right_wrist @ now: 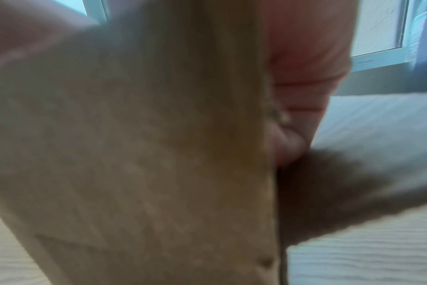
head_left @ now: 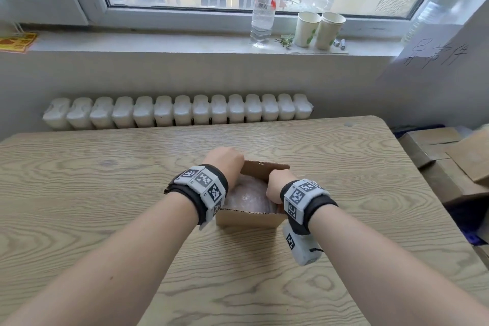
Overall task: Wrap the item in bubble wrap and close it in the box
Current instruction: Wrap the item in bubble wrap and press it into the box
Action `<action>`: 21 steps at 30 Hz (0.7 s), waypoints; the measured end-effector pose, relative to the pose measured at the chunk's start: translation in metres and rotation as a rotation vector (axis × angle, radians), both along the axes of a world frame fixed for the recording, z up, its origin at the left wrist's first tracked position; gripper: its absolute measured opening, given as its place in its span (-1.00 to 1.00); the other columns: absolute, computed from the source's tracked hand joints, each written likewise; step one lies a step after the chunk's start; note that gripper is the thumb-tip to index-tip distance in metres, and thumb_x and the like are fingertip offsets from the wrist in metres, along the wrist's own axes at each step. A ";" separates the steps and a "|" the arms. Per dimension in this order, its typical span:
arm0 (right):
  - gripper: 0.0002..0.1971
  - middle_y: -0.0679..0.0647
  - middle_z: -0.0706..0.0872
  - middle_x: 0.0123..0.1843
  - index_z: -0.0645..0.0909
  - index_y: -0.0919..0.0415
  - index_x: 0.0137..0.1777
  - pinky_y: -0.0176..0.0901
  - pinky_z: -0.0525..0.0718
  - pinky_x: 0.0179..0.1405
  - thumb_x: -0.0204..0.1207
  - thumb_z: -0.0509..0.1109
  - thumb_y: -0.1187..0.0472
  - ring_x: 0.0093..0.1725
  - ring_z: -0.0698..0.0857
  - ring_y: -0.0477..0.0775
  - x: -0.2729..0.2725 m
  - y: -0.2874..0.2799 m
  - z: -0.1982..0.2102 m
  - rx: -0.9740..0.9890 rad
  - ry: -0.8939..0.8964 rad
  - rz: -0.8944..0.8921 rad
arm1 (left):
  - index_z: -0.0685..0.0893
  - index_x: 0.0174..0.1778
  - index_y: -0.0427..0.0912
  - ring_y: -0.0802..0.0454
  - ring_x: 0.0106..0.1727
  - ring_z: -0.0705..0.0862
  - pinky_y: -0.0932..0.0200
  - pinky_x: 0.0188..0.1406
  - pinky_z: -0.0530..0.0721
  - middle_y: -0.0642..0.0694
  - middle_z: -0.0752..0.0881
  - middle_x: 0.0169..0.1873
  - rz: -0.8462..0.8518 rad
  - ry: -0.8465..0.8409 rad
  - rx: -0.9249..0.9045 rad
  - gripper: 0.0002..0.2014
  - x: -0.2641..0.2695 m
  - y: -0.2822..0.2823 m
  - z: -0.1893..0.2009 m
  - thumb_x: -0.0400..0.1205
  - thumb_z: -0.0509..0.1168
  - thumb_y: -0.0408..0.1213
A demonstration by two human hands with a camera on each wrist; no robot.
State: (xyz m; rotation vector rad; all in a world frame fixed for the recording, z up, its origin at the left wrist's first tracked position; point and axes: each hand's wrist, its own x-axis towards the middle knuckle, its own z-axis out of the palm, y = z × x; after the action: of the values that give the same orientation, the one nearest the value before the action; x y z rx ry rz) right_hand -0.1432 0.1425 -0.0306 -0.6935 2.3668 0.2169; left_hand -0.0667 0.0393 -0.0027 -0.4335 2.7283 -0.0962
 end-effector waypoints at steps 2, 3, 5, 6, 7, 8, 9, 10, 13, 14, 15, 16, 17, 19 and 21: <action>-0.68 0.27 0.66 0.29 0.60 0.36 0.27 -0.01 0.63 0.23 0.57 0.24 0.28 0.28 0.66 0.26 0.000 0.001 0.000 -0.038 0.004 0.012 | 0.68 0.17 -0.29 -0.18 0.19 0.71 0.08 0.08 0.65 -0.21 0.72 0.15 0.042 -0.060 0.012 -0.76 0.003 0.001 -0.004 0.59 0.29 -0.43; -0.69 0.27 0.66 0.28 0.61 0.36 0.26 -0.01 0.63 0.23 0.56 0.25 0.28 0.28 0.66 0.25 0.001 0.002 0.000 -0.037 0.006 0.019 | 0.67 0.19 -0.29 -0.18 0.20 0.70 0.07 0.10 0.66 -0.22 0.72 0.17 0.066 -0.078 0.028 -0.75 0.004 0.002 -0.007 0.60 0.29 -0.42; -0.70 0.27 0.67 0.27 0.62 0.36 0.23 0.02 0.64 0.27 0.55 0.25 0.30 0.27 0.66 0.26 0.001 0.003 -0.001 -0.029 0.002 0.021 | 0.65 0.24 -0.30 -0.19 0.25 0.68 0.07 0.13 0.64 -0.23 0.69 0.21 0.097 -0.093 0.049 -0.73 0.003 0.007 -0.012 0.62 0.27 -0.42; -0.71 0.27 0.68 0.27 0.62 0.36 0.22 0.01 0.64 0.25 0.55 0.25 0.30 0.27 0.67 0.26 0.001 0.004 -0.001 -0.034 -0.003 0.021 | 0.64 0.26 -0.30 -0.19 0.26 0.68 0.06 0.15 0.64 -0.24 0.69 0.23 0.103 -0.093 0.047 -0.72 0.002 0.009 -0.014 0.63 0.24 -0.43; -0.71 0.26 0.68 0.26 0.63 0.35 0.22 -0.01 0.64 0.20 0.55 0.26 0.30 0.26 0.67 0.25 0.000 0.004 0.000 -0.042 -0.005 0.021 | 0.63 0.27 -0.30 -0.19 0.27 0.67 0.06 0.16 0.63 -0.24 0.68 0.24 0.105 -0.098 0.043 -0.71 0.000 0.011 -0.016 0.64 0.22 -0.44; -0.71 0.26 0.69 0.26 0.63 0.35 0.22 -0.03 0.64 0.15 0.55 0.26 0.29 0.25 0.68 0.24 0.000 0.005 -0.001 -0.050 -0.007 0.021 | 0.62 0.28 -0.30 -0.20 0.28 0.66 0.05 0.17 0.63 -0.25 0.67 0.25 0.109 -0.110 0.040 -0.70 -0.001 0.013 -0.018 0.64 0.20 -0.45; -0.71 0.26 0.69 0.26 0.63 0.35 0.23 -0.04 0.65 0.12 0.55 0.26 0.29 0.24 0.68 0.24 0.000 0.006 -0.001 -0.062 -0.005 0.022 | 0.61 0.30 -0.31 -0.20 0.30 0.65 0.03 0.19 0.63 -0.26 0.65 0.27 0.117 -0.132 0.042 -0.68 -0.003 0.014 -0.021 0.63 0.20 -0.47; -0.71 0.26 0.69 0.25 0.63 0.35 0.22 -0.05 0.65 0.10 0.55 0.26 0.30 0.24 0.68 0.23 -0.001 0.006 -0.002 -0.072 -0.002 0.019 | 0.59 0.33 -0.31 -0.20 0.34 0.62 0.00 0.23 0.61 -0.27 0.63 0.29 0.125 -0.153 0.047 -0.66 -0.005 0.014 -0.023 0.62 0.20 -0.49; -0.74 0.26 0.70 0.23 0.63 0.34 0.18 -0.07 0.63 0.01 0.56 0.24 0.31 0.22 0.69 0.23 -0.002 0.008 -0.004 -0.097 0.004 0.019 | 0.53 0.40 -0.33 -0.23 0.41 0.55 -0.07 0.36 0.57 -0.30 0.59 0.36 0.141 -0.193 0.060 -0.60 -0.009 0.014 -0.031 0.62 0.18 -0.53; -0.74 0.25 0.70 0.21 0.63 0.34 0.18 -0.08 0.62 -0.02 0.56 0.23 0.31 0.20 0.69 0.23 -0.003 0.008 -0.004 -0.095 -0.004 0.015 | 0.52 0.42 -0.34 -0.23 0.41 0.55 -0.05 0.35 0.57 -0.31 0.58 0.37 0.136 -0.204 0.065 -0.60 -0.011 0.014 -0.034 0.63 0.15 -0.53; -0.74 0.25 0.70 0.21 0.63 0.34 0.18 -0.09 0.61 -0.05 0.56 0.22 0.31 0.20 0.69 0.23 -0.004 0.009 -0.004 -0.098 -0.010 0.014 | 0.51 0.42 -0.35 -0.23 0.41 0.57 -0.02 0.33 0.57 -0.31 0.58 0.38 0.123 -0.208 0.067 -0.60 -0.012 0.015 -0.037 0.65 0.12 -0.53; -0.74 0.24 0.71 0.21 0.63 0.34 0.18 -0.09 0.60 -0.07 0.57 0.22 0.30 0.20 0.70 0.22 -0.005 0.008 -0.003 -0.098 -0.016 0.011 | 0.51 0.43 -0.36 -0.22 0.41 0.57 -0.01 0.32 0.58 -0.31 0.58 0.38 0.105 -0.212 0.062 -0.60 -0.013 0.015 -0.039 0.66 0.10 -0.53; -0.73 0.24 0.71 0.21 0.63 0.34 0.19 -0.09 0.60 -0.08 0.57 0.23 0.30 0.20 0.70 0.22 -0.006 0.008 -0.003 -0.096 -0.022 0.005 | 0.50 0.44 -0.36 -0.21 0.41 0.57 0.00 0.32 0.57 -0.31 0.58 0.39 0.087 -0.224 0.058 -0.60 -0.015 0.015 -0.039 0.66 0.10 -0.53; -0.73 0.24 0.72 0.20 0.64 0.35 0.19 -0.09 0.64 -0.05 0.57 0.24 0.29 0.19 0.72 0.22 -0.007 0.008 -0.003 -0.093 -0.044 -0.018 | 0.48 0.46 -0.37 -0.20 0.43 0.56 0.01 0.33 0.56 -0.31 0.55 0.42 0.082 -0.238 0.073 -0.59 -0.016 0.015 -0.039 0.66 0.14 -0.51; -0.73 0.25 0.73 0.20 0.64 0.36 0.19 -0.08 0.67 0.01 0.57 0.25 0.29 0.17 0.73 0.22 -0.007 0.009 -0.001 -0.093 -0.053 -0.025 | 0.53 0.41 -0.35 -0.19 0.40 0.58 0.03 0.30 0.58 -0.28 0.58 0.39 0.097 -0.208 0.079 -0.62 -0.012 0.015 -0.036 0.66 0.16 -0.48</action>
State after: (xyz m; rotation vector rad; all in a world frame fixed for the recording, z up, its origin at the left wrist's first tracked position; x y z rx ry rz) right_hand -0.1504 0.1510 -0.0315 -0.7039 2.3455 0.0769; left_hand -0.0791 0.0545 -0.0391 -0.5027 2.4935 -0.0075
